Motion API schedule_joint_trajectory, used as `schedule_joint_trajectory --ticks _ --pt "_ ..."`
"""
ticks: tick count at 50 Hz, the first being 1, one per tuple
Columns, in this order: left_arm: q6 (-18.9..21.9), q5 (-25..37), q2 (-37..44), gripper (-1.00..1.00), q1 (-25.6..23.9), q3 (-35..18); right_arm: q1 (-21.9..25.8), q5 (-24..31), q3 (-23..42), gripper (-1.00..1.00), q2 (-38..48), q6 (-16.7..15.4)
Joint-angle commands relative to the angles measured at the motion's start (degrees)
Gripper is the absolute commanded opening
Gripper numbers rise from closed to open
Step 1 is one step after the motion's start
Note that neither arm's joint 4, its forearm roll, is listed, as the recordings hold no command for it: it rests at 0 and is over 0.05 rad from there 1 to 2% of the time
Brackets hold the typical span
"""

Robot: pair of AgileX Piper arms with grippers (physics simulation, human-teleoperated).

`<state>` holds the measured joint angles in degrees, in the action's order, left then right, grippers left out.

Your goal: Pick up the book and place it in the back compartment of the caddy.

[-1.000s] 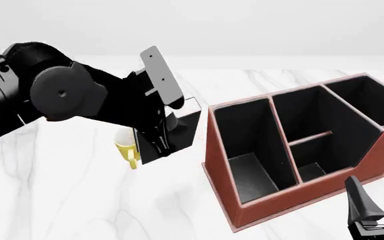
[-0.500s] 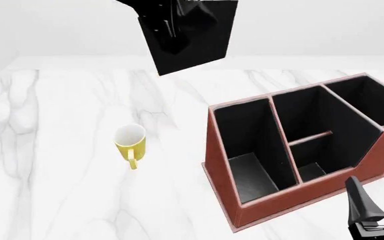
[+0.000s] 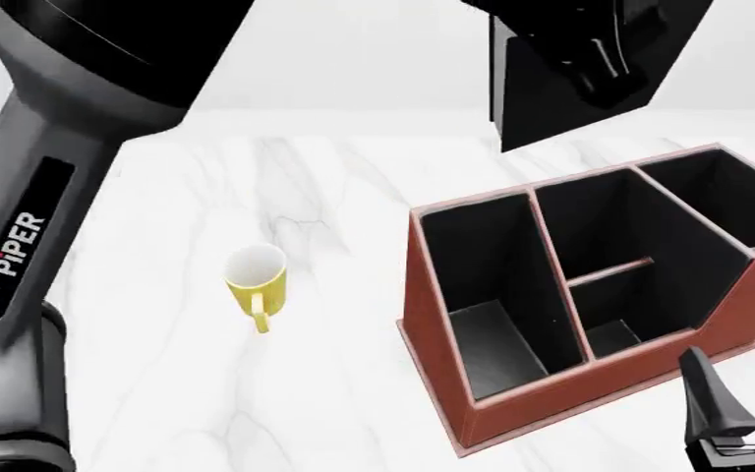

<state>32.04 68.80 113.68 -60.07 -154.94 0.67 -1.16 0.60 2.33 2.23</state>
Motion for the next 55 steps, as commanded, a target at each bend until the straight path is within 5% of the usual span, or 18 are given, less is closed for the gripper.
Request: schedule_joint_trajectory --ticks 1,7,12,16,19,28,30,32,38,55 --pt "-1.7 -4.3 9.7 -1.00 -2.9 -7.1 0.1 0.4 0.0 1.00 -0.4 0.1" --pt "-4.6 -7.8 13.6 -1.00 -4.4 -6.5 0.1 0.6 0.0 1.00 -0.7 0.0" --pt "-5.9 -15.1 10.4 -1.00 -5.4 5.5 0.2 0.2 0.0 1.00 -0.4 -0.1" --pt "-8.0 -11.5 15.6 -1.00 -5.2 -3.3 0.3 0.4 0.0 1.00 -0.6 0.1" --pt "-7.8 -11.2 17.8 -1.00 -5.4 -4.8 0.2 -0.7 -0.1 1.00 0.6 0.2" --pt "-8.7 -16.7 17.4 -1.00 -5.7 2.1 0.3 -0.1 0.0 1.00 0.2 0.6" --pt "-11.9 -18.7 15.7 -1.00 -7.7 6.1 0.3 -0.3 -0.1 1.00 0.3 0.5" --pt "-8.9 -21.7 14.8 -1.00 -6.3 10.9 0.3 -0.1 -0.1 1.00 0.1 0.5" --pt "-10.5 -21.4 16.4 -1.00 -6.3 9.3 0.5 0.2 0.0 1.00 -0.1 0.5" --pt "-10.6 -28.5 14.7 -1.00 -6.5 17.5 0.5 -1.2 -0.1 1.00 1.3 0.7"
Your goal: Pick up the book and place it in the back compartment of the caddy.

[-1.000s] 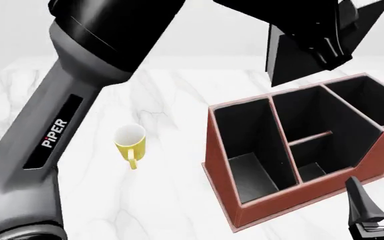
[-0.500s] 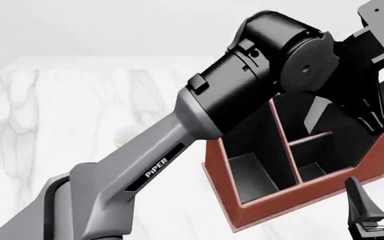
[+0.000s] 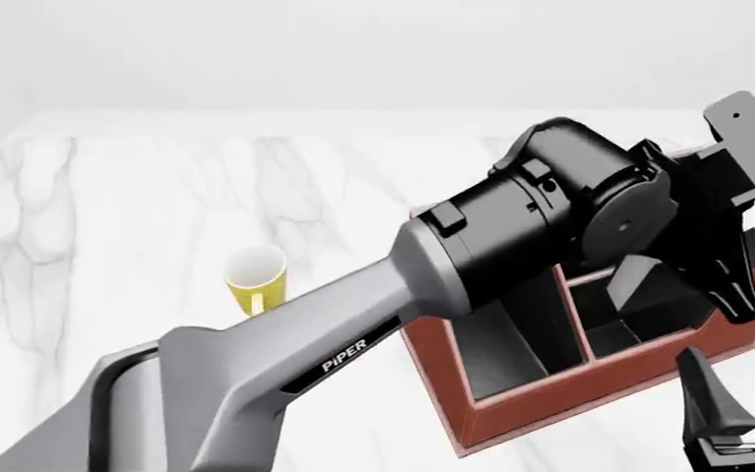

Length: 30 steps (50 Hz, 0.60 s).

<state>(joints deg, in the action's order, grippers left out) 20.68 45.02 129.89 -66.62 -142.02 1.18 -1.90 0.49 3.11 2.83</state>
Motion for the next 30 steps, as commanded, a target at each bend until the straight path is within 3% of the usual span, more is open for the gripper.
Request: schedule_joint_trajectory --ticks 1,18,30 --pt "0.5 -6.0 -2.4 -1.00 -0.3 6.5 0.0 -0.7 0.0 1.00 0.7 0.2" --pt "0.8 -15.2 -4.9 -1.00 0.3 18.6 0.0 -1.0 -0.2 1.00 0.6 -0.7" --pt "1.0 -15.2 -2.4 -1.00 1.1 16.5 0.1 -1.6 -0.4 1.00 1.2 -0.6"
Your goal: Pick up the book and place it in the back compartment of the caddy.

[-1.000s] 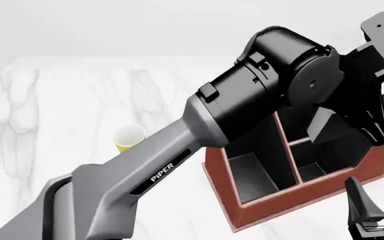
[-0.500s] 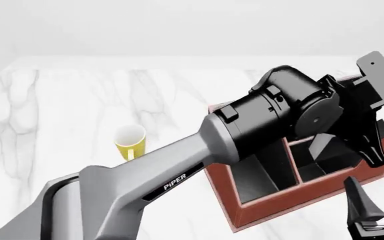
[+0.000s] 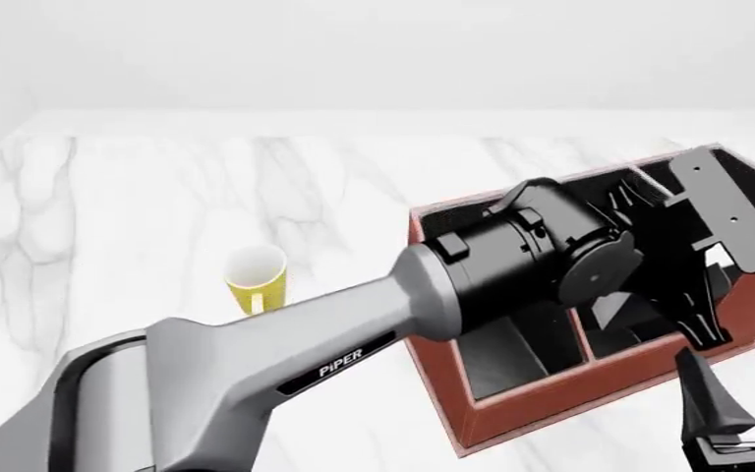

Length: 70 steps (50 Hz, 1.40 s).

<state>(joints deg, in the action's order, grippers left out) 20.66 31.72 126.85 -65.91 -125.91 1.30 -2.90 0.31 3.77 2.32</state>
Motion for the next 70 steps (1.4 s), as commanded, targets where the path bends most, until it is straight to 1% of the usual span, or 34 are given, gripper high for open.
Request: schedule_joint_trajectory --ticks 1,2,6,10,12,13,20,23,28,32,35,39,41,42,46,49,55,56,57,58,59,61,66,70 --pt "1.3 -1.7 1.4 -1.00 1.1 -0.9 0.0 -1.0 -0.1 1.00 0.9 -0.1" --pt "0.6 -1.6 1.3 -1.00 0.7 -1.1 0.0 -1.3 -0.1 1.00 1.3 0.0" --pt "0.6 -2.3 1.4 -1.00 0.4 -0.5 0.0 -1.2 -0.1 1.00 1.3 0.3" --pt "0.6 -2.0 2.4 -1.00 0.8 -1.8 0.0 -1.1 -0.1 1.00 1.2 0.4" --pt "-0.1 -1.7 2.7 -1.00 0.8 -2.6 0.0 -1.8 -0.1 1.00 2.0 0.5" --pt "0.6 -2.0 2.9 -1.00 1.0 -2.5 0.0 -2.2 -0.1 1.00 2.4 0.6" --pt "0.5 -1.6 4.5 -1.00 1.9 -4.0 0.0 -2.4 -0.2 1.00 2.8 0.7" --pt "0.4 -1.8 4.6 -1.00 1.9 -3.7 0.0 -1.9 -0.2 1.00 2.2 0.7" --pt "0.6 -2.0 5.5 -1.00 2.6 -4.0 0.1 -2.7 -0.2 1.00 3.0 0.6" --pt "0.6 -2.1 6.4 -1.00 3.0 -4.7 0.1 -3.0 -0.2 1.00 3.4 0.7" --pt "1.0 -1.5 7.9 -1.00 3.8 -6.4 0.1 -2.8 -0.2 1.00 3.2 0.7" --pt "0.5 -2.2 8.0 -1.00 3.9 -6.3 0.1 -3.4 -0.2 1.00 3.9 0.9" --pt "0.0 -3.0 7.7 -1.00 3.5 -5.3 0.1 -3.5 -0.2 1.00 4.0 0.9" --pt "0.4 -3.3 7.8 -1.00 3.8 -5.3 0.1 -3.5 -0.2 1.00 4.0 0.9" --pt "-0.2 -3.8 8.1 -1.00 3.9 -5.4 0.1 -3.6 -0.2 1.00 4.1 0.9" --pt "0.4 -3.1 9.6 -1.00 4.6 -7.0 0.1 -3.7 -0.2 1.00 4.2 0.9" --pt "-0.2 -5.0 9.2 -1.00 4.5 -5.1 0.1 -3.8 -0.2 1.00 4.4 1.0" --pt "0.2 -6.4 8.6 -1.00 4.5 -3.8 0.1 -3.9 -0.2 1.00 4.5 1.0" --pt "0.2 -8.1 7.2 -1.00 3.7 -1.2 0.1 -3.9 -0.2 1.00 4.5 1.1" --pt "-0.8 -7.7 7.2 -1.00 3.2 -1.1 0.1 -3.9 -0.2 1.00 4.5 1.1" --pt "0.0 -7.7 8.0 -1.00 3.8 -2.1 0.1 -3.9 -0.2 1.00 4.5 1.1" --pt "-0.3 -7.7 8.4 -1.00 3.9 -2.9 0.0 -4.0 -0.2 1.00 4.6 1.1" --pt "-0.4 -7.7 8.9 -1.00 3.8 -3.4 0.0 -4.7 -0.2 1.00 5.4 1.2" --pt "-0.7 -8.4 9.5 -1.00 3.9 -3.2 0.1 -3.7 -0.2 1.00 4.5 1.4"
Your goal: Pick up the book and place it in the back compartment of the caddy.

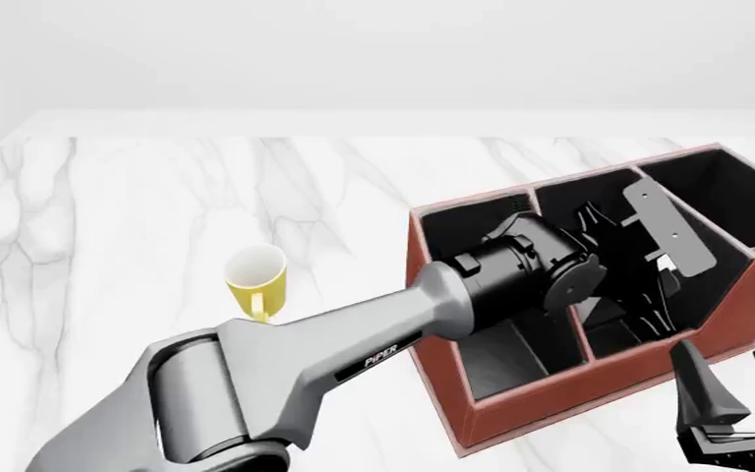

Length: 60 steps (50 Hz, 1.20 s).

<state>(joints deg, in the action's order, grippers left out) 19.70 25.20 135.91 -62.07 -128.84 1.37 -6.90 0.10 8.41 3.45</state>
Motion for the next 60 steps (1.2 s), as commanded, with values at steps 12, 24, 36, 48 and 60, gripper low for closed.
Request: schedule_joint_trajectory --ticks 12,24,36,48,60 --pt "0.0 -2.6 2.3 -1.00 0.4 -0.7 -0.1 0.4 -0.1 1.00 -0.3 0.4" --pt "-1.3 -2.2 2.5 1.00 1.1 -2.2 -0.1 0.6 -0.1 1.00 -0.4 0.5" --pt "-1.4 -6.2 -3.1 1.00 1.5 4.6 -0.1 0.5 -0.1 1.00 -0.4 0.3" --pt "-1.3 -8.1 -18.0 1.00 1.6 14.7 -0.2 -0.1 0.0 1.00 0.2 -0.1" --pt "0.5 -12.2 -31.3 1.00 3.3 26.9 -0.4 -0.8 0.0 1.00 0.8 -0.4"
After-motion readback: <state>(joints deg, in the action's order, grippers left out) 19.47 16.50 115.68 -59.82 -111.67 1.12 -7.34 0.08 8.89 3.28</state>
